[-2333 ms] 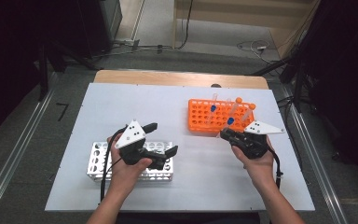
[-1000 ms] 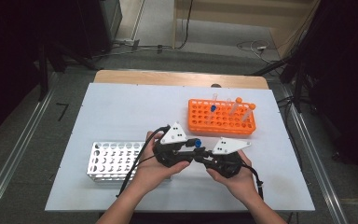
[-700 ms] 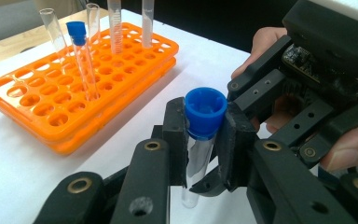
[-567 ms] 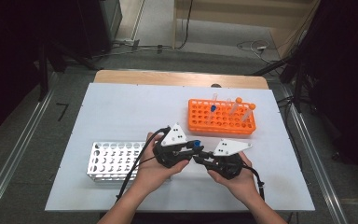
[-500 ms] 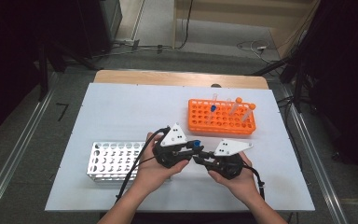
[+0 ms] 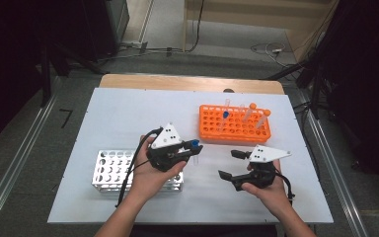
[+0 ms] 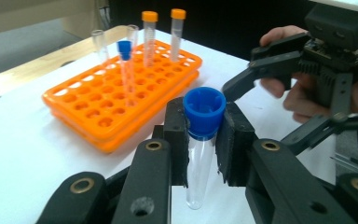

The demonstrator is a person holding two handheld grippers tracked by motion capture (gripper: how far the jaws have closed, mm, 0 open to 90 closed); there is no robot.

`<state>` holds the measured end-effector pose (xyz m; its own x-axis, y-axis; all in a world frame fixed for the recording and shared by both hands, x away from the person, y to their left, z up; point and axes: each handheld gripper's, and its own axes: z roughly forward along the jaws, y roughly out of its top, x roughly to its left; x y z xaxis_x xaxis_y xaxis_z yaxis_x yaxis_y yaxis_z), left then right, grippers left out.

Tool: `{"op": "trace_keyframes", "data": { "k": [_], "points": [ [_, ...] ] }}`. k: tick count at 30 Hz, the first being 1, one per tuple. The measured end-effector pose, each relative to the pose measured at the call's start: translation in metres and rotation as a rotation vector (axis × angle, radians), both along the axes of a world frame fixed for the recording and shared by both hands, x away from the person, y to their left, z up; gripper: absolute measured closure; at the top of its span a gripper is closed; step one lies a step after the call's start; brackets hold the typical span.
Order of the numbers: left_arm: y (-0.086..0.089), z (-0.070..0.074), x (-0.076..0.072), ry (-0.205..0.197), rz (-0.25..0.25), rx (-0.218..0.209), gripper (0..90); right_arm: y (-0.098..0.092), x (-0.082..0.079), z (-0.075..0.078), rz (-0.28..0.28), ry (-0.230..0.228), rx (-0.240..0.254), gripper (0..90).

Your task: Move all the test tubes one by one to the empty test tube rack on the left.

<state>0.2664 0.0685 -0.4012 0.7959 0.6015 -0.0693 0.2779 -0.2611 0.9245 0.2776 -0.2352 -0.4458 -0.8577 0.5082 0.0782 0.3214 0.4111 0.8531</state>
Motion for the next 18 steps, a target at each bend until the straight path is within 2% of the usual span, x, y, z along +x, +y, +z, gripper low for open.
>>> {"op": "trace_keyframes", "data": {
  "k": [1,3,9,13,18],
  "points": [
    [0.000,0.000,0.000,0.000,0.000,0.000,76.1,0.000,0.000,0.000,0.000,0.000,0.000,7.5],
    [0.008,0.002,0.000,-0.003,0.024,-0.003,76.2,-0.014,0.004,-0.002,-0.010,0.026,0.006,0.0],
    [0.024,0.005,0.000,-0.017,0.065,-0.007,76.1,-0.037,0.016,-0.005,-0.067,0.039,0.033,0.0],
    [0.034,0.006,0.001,-0.026,0.095,-0.013,76.2,-0.043,0.020,-0.007,-0.094,0.039,0.031,0.0],
    [0.040,0.006,0.002,-0.033,0.121,0.002,76.1,-0.042,0.021,-0.008,-0.099,0.039,0.022,0.0]
  ]
}}
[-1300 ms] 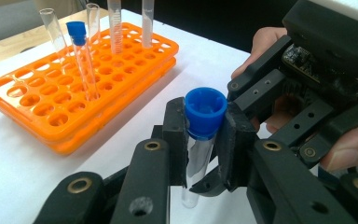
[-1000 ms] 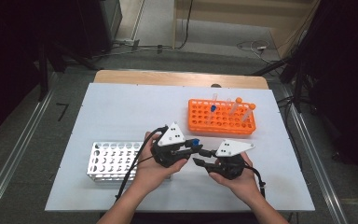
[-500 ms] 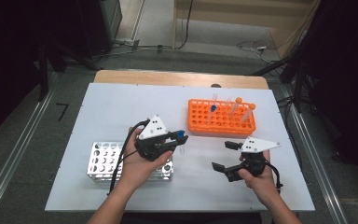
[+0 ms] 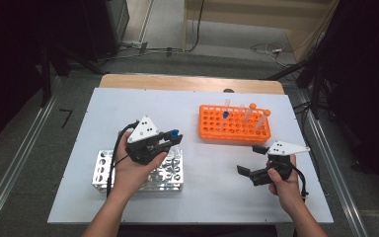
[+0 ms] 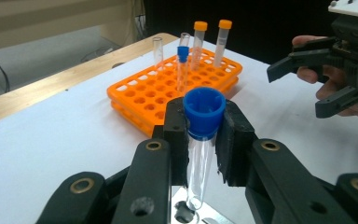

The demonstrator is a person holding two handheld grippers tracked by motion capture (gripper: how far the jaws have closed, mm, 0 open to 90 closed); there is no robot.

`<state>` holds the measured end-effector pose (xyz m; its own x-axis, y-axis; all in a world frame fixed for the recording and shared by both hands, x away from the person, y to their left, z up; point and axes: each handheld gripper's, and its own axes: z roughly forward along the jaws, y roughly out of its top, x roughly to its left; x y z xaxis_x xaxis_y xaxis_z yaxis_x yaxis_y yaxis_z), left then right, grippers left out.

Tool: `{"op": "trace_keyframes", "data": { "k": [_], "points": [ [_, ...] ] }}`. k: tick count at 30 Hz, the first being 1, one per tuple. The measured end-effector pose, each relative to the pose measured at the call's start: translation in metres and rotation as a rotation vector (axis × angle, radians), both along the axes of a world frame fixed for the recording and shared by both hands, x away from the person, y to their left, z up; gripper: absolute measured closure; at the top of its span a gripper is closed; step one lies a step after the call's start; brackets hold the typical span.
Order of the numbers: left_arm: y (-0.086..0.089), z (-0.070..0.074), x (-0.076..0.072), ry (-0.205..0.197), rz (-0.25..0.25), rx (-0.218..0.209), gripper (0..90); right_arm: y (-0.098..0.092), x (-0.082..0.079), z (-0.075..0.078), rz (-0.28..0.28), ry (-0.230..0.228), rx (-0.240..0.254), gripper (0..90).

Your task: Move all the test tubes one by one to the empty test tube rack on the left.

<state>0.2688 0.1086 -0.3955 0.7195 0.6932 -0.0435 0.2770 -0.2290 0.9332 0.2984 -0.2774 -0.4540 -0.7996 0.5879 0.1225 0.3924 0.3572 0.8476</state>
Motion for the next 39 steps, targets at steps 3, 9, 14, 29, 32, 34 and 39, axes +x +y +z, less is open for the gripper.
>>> {"op": "trace_keyframes", "data": {
  "k": [3,9,14,29,32,34,39],
  "points": [
    [0.000,-0.002,0.000,-0.002,0.004,0.011,76.1,0.001,0.000,-0.001,0.000,-0.001,-0.005,0.0],
    [-0.005,-0.010,0.002,-0.002,0.017,0.061,76.1,0.001,0.001,-0.001,-0.002,-0.003,-0.012,0.0],
    [-0.007,-0.016,0.003,0.008,0.013,0.079,76.1,0.001,0.001,-0.002,-0.004,0.000,-0.014,0.0],
    [-0.013,-0.038,0.009,0.080,-0.009,0.128,75.8,0.003,0.002,-0.003,-0.005,-0.001,-0.020,0.0],
    [-0.014,-0.040,0.009,0.086,-0.010,0.130,75.7,0.003,0.002,-0.004,-0.010,-0.003,-0.024,0.0],
    [-0.013,-0.042,0.010,0.099,-0.012,0.129,75.6,0.003,0.002,-0.004,-0.011,-0.004,-0.023,0.0],
    [-0.011,-0.043,0.010,0.120,-0.007,0.115,74.9,0.004,0.003,-0.004,-0.007,-0.004,-0.025,0.0]
  ]
}}
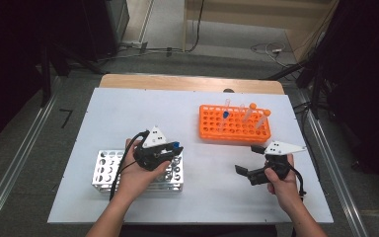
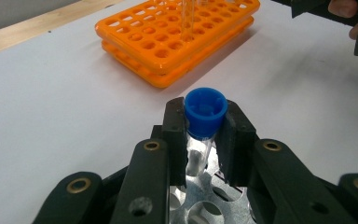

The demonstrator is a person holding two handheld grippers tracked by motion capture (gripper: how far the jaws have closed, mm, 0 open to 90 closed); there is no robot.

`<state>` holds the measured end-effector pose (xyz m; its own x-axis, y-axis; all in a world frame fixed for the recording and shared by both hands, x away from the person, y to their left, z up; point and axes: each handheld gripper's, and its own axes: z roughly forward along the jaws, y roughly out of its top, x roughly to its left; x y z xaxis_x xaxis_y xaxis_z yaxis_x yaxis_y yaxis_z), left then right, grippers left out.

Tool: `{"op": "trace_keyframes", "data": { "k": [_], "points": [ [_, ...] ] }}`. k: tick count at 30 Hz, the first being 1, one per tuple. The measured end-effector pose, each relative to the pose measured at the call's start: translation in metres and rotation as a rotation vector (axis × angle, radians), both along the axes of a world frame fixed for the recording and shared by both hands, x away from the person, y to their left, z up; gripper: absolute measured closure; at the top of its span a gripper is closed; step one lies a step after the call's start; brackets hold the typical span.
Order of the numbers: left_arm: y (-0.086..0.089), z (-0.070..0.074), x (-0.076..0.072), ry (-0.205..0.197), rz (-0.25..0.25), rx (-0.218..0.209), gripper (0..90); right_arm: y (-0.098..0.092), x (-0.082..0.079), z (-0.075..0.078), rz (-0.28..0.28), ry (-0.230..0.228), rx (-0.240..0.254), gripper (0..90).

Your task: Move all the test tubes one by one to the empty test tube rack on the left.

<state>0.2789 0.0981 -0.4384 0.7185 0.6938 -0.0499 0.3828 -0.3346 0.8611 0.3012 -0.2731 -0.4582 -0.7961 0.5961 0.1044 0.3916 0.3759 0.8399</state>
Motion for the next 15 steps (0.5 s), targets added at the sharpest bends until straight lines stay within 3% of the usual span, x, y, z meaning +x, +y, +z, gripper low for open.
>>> {"op": "trace_keyframes", "data": {
  "k": [3,8,13,15],
  "points": [
    [0.002,0.000,0.000,0.024,0.003,-0.015,72.7,0.001,0.000,0.000,0.003,-0.001,-0.002,0.0],
    [0.003,0.000,-0.001,0.023,0.022,-0.025,64.6,0.003,0.000,0.000,0.008,-0.001,-0.003,0.0],
    [0.008,0.004,-0.003,0.009,0.041,-0.070,42.0,0.005,0.001,0.001,0.011,-0.008,-0.004,0.0],
    [0.012,0.006,-0.005,0.004,0.049,-0.120,33.2,0.006,0.002,0.002,0.008,-0.013,-0.002,0.0]
  ]
}}
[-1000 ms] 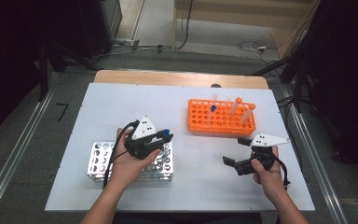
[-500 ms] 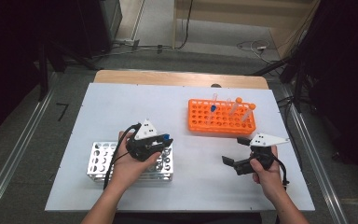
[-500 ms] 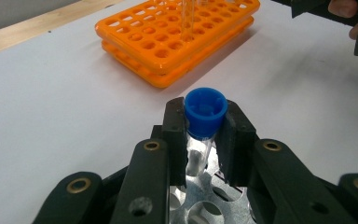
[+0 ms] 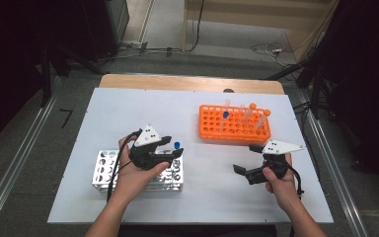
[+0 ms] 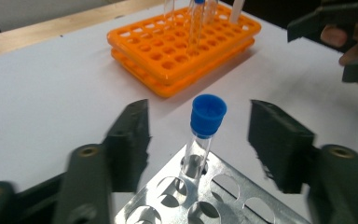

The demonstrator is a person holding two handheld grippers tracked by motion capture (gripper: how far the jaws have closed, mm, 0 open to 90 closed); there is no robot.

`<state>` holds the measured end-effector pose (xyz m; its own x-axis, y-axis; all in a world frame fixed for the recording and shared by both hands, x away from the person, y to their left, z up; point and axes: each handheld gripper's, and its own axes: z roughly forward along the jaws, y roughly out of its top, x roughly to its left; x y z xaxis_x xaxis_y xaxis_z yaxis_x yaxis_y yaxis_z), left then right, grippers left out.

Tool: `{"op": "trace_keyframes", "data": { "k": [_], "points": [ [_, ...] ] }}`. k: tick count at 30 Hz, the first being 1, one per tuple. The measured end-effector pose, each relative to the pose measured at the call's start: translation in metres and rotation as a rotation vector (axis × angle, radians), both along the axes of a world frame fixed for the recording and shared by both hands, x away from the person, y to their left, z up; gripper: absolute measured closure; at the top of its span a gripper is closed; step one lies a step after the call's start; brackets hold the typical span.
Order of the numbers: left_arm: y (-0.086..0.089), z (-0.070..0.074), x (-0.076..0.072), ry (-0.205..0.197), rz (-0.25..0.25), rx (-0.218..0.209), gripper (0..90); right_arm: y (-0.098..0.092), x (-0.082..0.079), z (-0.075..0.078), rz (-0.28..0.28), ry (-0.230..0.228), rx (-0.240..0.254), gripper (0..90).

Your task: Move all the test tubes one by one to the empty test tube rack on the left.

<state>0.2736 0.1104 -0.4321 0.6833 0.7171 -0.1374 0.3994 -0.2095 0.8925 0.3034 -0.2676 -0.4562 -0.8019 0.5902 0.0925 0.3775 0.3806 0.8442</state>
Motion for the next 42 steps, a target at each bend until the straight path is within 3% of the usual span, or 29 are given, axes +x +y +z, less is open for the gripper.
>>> {"op": "trace_keyframes", "data": {
  "k": [2,7,9,22,26,27,29,34,42],
  "points": [
    [0.001,0.001,-0.001,-0.001,0.000,-0.016,29.6,0.000,0.001,0.001,-0.004,-0.002,0.001,0.0],
    [0.008,0.000,-0.004,0.007,-0.006,-0.059,6.4,0.004,0.008,0.008,-0.010,-0.016,0.030,0.0],
    [0.010,-0.001,-0.006,0.003,-0.005,-0.081,1.8,0.007,0.012,0.010,-0.008,-0.014,0.042,0.0],
    [0.026,0.001,-0.019,-0.031,0.031,-0.130,0.0,0.030,0.045,0.011,-0.064,0.005,0.057,11.1],
    [0.028,0.002,-0.020,-0.036,0.031,-0.135,0.0,0.034,0.060,0.007,-0.112,0.025,0.046,19.5],
    [0.028,0.002,-0.020,-0.035,0.031,-0.138,0.0,0.034,0.067,0.005,-0.131,0.040,0.060,26.4],
    [0.028,0.002,-0.019,-0.033,0.030,-0.136,0.0,0.037,0.072,0.001,-0.146,0.046,0.067,31.9],
    [0.027,0.002,-0.018,-0.033,0.028,-0.142,0.0,0.048,0.081,-0.008,-0.173,0.045,0.050,43.6],
    [0.026,0.002,-0.019,-0.032,0.026,-0.139,0.0,0.062,0.093,-0.014,-0.221,0.053,0.080,55.8]
  ]
}}
